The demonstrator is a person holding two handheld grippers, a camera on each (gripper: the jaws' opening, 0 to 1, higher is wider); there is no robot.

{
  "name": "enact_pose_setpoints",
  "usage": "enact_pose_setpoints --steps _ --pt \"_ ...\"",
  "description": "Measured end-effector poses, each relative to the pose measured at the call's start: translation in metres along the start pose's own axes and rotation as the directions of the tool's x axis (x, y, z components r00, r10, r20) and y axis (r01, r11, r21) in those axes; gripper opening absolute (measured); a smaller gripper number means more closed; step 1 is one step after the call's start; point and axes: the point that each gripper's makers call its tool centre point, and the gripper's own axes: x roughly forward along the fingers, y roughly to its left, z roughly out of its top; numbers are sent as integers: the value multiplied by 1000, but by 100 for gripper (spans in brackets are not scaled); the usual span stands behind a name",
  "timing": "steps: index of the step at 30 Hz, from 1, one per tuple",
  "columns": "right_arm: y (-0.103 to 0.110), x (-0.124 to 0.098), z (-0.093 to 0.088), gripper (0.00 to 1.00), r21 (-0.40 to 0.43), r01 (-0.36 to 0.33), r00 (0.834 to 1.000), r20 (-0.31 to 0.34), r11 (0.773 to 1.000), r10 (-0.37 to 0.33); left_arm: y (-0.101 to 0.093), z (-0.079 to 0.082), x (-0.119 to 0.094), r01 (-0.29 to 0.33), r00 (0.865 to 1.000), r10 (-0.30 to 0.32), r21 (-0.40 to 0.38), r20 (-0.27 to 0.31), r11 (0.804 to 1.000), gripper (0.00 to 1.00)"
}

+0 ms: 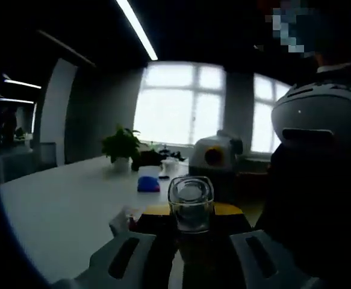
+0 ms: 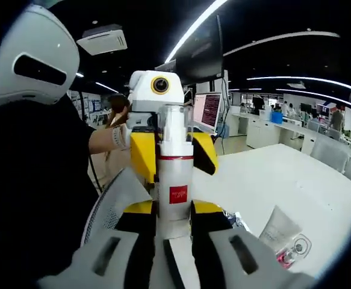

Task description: Arrange the skincare products in the storage area until every visible bottle or jar stands upright without overlapping.

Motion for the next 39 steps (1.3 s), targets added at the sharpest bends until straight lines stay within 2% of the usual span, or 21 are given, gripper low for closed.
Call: enact_pose_setpoints --steps 3,5,6,9,11,16,19,21,22,24,25,27,29,30,31,32,33,35,37,38,39 --pt "2 -1 2 24 25 -14 1000 27 1000 14 -5 2 -1 47 999 -47 -4 8 999 18" --pt "6 0 3 21 42 -38 999 35 998 37 -3 2 -2 55 998 -55 -1 11 999 18" --pt "6 1 3 21 50 -37 999 40 998 35 -6 2 -2 78 997 -78 -24 14 997 18" --pt "6 1 2 20 68 -35 999 41 997 32 -3 2 -2 81 997 -80 -19 12 997 18" --pt "3 1 1 19 72 -15 999 32 997 13 -1 0 0 64 998 -64 -4 13 998 19" --pt "-12 3 -6 18 123 92 996 12 988 -94 22 -2 0 -48 997 48 -3 53 999 22" --pt "-18 6 -9 18 156 135 990 6 979 -138 30 -2 2 -100 992 103 -45 72 994 25" --pt "-23 6 -14 18 147 170 985 -17 974 -170 40 3 1 -157 979 166 -80 117 984 33" --pt "-24 6 -15 18 152 177 984 -23 972 -175 51 5 -2 -219 964 230 -92 136 971 35" --pt "-32 3 -19 18 181 226 974 -42 957 -222 60 -4 -3 -281 951 291 -109 100 954 35" --pt "-34 3 -21 18 161 238 971 -49 958 -233 64 -7 -3 -304 944 316 -119 93 945 36" --pt "-38 2 -23 18 162 258 966 -57 952 -252 66 -9 -1 -315 940 329 -140 91 939 35" --pt "-43 0 -25 18 168 291 957 -60 942 -285 73 -11 -3 -369 917 389 -184 89 911 36" --pt "-46 -1 -26 18 161 312 950 -63 936 -306 75 -13 -4 -383 912 402 -181 84 906 36" --pt "-50 -2 -26 18 151 338 941 -66 929 -331 78 -14 -4 -409 899 429 -186 85 893 36" --pt "-53 -3 -26 18 116 363 932 -65 925 -358 79 -14 -4 -419 892 443 -201 91 885 36" --pt "-54 -3 -25 18 90 372 928 -63 924 -367 78 -14 -4 -411 894 437 -208 98 888 37" --pt "-53 -3 -23 18 102 385 923 -53 917 -382 81 -13 -6 -430 878 466 -250 111 868 38" --pt "-59 -5 -24 17 68 429 903 -62 901 -425 81 -15 -6 -449 867 487 -254 110 857 37" --pt "-60 -4 -25 17 62 439 898 -66 896 -436 82 -16 -6 -474 852 512 -254 107 843 36" --pt "-61 -4 -25 17 66 446 894 -66 893 -442 81 -19 -5 -484 848 521 -254 100 837 35"
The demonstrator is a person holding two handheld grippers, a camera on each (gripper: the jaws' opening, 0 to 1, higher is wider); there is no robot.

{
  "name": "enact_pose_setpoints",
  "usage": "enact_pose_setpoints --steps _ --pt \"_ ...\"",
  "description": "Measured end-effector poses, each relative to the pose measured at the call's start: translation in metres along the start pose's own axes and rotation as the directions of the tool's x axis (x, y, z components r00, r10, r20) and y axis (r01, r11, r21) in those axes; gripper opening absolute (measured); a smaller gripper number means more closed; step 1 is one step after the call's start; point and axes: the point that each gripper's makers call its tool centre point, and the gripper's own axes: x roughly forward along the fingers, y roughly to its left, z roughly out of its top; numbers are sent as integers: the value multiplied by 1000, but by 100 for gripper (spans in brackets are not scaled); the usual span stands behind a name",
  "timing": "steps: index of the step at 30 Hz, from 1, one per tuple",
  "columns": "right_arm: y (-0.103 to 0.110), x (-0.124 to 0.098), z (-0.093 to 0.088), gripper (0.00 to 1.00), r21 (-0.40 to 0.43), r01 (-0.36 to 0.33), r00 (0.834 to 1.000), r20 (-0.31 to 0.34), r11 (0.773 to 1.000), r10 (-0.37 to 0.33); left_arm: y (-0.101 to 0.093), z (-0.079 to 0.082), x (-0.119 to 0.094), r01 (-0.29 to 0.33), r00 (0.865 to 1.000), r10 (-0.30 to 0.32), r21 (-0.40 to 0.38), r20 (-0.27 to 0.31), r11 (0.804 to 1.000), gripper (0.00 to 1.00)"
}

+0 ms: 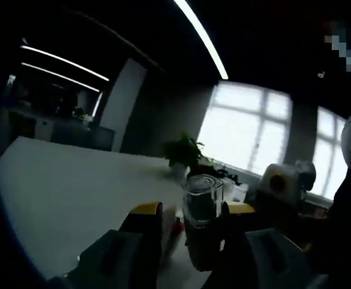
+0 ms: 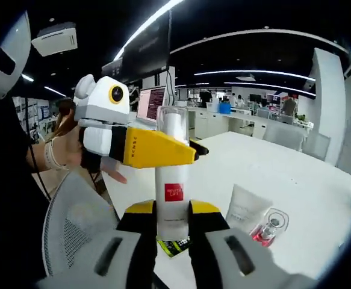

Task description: Arrange the skincare products in the storage area until every visible bottle or jar stands upright without overlapping.

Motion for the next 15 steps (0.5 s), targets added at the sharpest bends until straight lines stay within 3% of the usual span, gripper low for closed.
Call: enact_pose_setpoints --steps 3,9,13,15 --pt "-4 2 2 17 -4 31 999 13 1000 -31 3 0 0 -30 999 32 -53 31 998 33" --pt "-7 6 -1 18 -65 76 997 -4 995 -77 6 -11 0 -81 996 83 -81 17 993 31" --pt "-11 7 -3 18 -123 114 993 -24 986 -118 8 -11 0 -100 993 109 -146 51 984 26" --pt "-12 7 -5 18 -143 127 991 -30 982 -133 8 -12 0 -114 991 122 -141 52 983 26"
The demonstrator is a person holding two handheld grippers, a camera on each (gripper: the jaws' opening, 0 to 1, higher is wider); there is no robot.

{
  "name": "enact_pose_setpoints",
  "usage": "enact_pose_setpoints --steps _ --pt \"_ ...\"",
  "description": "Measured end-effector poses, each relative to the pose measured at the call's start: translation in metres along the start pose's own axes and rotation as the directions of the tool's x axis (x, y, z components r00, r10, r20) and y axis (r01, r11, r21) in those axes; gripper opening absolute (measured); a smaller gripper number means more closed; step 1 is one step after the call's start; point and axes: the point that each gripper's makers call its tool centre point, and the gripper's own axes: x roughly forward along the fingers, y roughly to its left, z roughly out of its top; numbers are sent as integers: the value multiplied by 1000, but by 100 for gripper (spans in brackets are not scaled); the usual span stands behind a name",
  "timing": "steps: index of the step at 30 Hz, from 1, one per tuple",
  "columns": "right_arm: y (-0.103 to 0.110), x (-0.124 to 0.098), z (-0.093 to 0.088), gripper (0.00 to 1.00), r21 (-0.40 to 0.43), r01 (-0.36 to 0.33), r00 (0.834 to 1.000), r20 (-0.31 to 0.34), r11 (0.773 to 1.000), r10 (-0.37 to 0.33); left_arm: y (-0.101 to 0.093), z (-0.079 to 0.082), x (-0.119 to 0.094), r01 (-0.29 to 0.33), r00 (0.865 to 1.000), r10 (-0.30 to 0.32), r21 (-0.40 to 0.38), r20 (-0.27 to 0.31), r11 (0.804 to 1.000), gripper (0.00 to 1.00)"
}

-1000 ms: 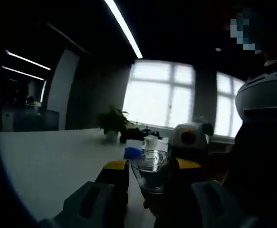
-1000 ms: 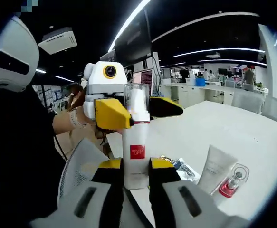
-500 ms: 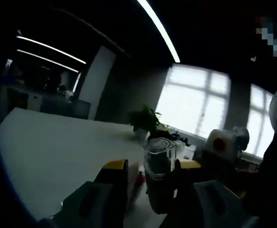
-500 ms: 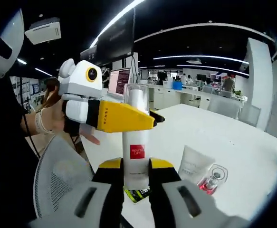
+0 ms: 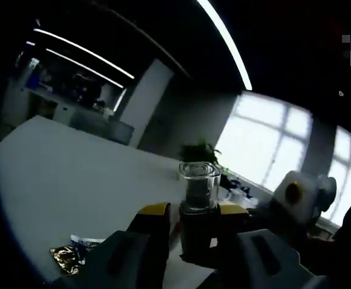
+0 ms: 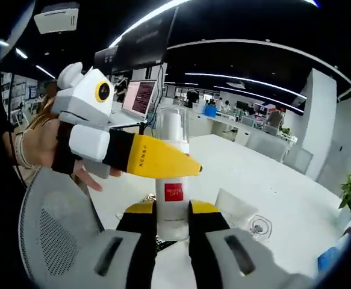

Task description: Arrange the skincare products in the storage area until every visible bottle or jar stands upright without overlapping.

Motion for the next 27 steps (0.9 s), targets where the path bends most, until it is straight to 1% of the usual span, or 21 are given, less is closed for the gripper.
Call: enact_pose_setpoints --steps 1,7,10,13,15,22,24,27 --pt "-1 0 -1 18 -11 12 1000 -2 1000 -12 0 0 0 -6 1000 6 -7 2 1000 25" --pt "-4 1 -2 18 -6 33 999 -2 999 -33 1 -1 2 -28 999 29 -46 24 999 21" --pt "-6 2 -1 18 18 41 999 5 999 -41 0 0 4 -34 999 36 -45 37 998 19" --pt "-7 2 1 18 35 47 999 16 998 -48 2 0 5 -44 998 46 -52 41 998 21" --pt "-6 3 1 18 42 43 999 16 998 -44 2 -1 5 -43 998 46 -55 39 998 19" --pt "-8 4 4 18 51 53 998 25 997 -54 3 1 5 -61 996 64 -53 55 997 20" --pt "-8 4 4 18 55 53 998 26 997 -54 5 -1 5 -61 997 64 -61 45 996 20" --pt "-7 4 5 18 53 50 998 27 997 -51 5 -1 5 -64 997 68 -71 46 995 19"
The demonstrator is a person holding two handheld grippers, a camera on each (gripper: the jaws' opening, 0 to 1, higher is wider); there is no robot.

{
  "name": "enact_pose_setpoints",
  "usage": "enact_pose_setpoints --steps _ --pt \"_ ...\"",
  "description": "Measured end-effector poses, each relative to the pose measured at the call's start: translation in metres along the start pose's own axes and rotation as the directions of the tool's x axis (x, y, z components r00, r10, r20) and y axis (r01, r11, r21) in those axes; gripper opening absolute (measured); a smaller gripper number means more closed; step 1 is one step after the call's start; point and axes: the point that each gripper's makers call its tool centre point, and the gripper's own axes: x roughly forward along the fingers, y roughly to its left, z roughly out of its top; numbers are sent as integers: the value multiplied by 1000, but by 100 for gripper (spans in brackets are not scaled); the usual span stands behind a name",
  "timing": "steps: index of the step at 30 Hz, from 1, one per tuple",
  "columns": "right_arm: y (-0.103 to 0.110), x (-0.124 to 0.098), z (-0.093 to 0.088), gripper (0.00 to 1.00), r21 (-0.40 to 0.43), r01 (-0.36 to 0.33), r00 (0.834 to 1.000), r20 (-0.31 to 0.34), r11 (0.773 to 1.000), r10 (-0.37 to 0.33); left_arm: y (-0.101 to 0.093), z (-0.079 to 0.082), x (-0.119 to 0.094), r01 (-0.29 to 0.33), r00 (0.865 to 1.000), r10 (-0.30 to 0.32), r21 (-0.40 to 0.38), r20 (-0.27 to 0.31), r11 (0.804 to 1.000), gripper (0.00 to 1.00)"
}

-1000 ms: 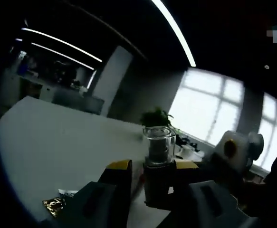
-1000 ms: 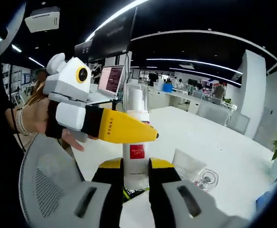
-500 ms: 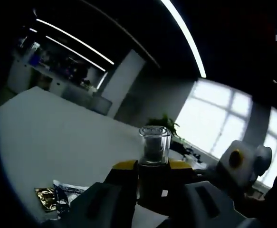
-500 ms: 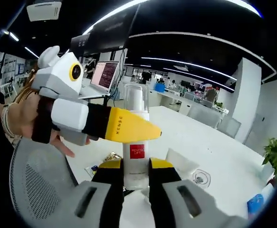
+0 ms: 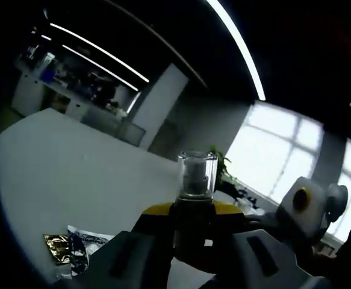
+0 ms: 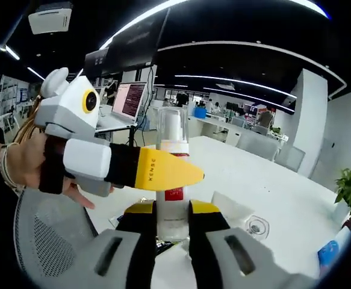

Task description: Arrange the skincare products in the storage area until every visible bottle or jar stands upright without overlapping.

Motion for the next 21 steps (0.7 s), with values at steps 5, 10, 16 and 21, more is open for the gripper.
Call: enact_pose_setpoints --steps 5,10,16,21 --pt "1 -2 4 19 11 7 1000 22 1000 -7 -1 4 -2 -5 1000 4 30 10 1000 17" --pt "2 -1 3 20 9 -2 1000 14 1000 1 1 2 -1 -5 1000 5 22 -6 1000 16" --pt "3 -1 2 21 3 -8 1000 15 1000 8 1 1 0 3 1000 -2 33 -22 999 16" --pt "4 -3 -5 20 10 -21 1000 -7 1000 21 9 5 -1 -16 1000 16 57 -14 998 16"
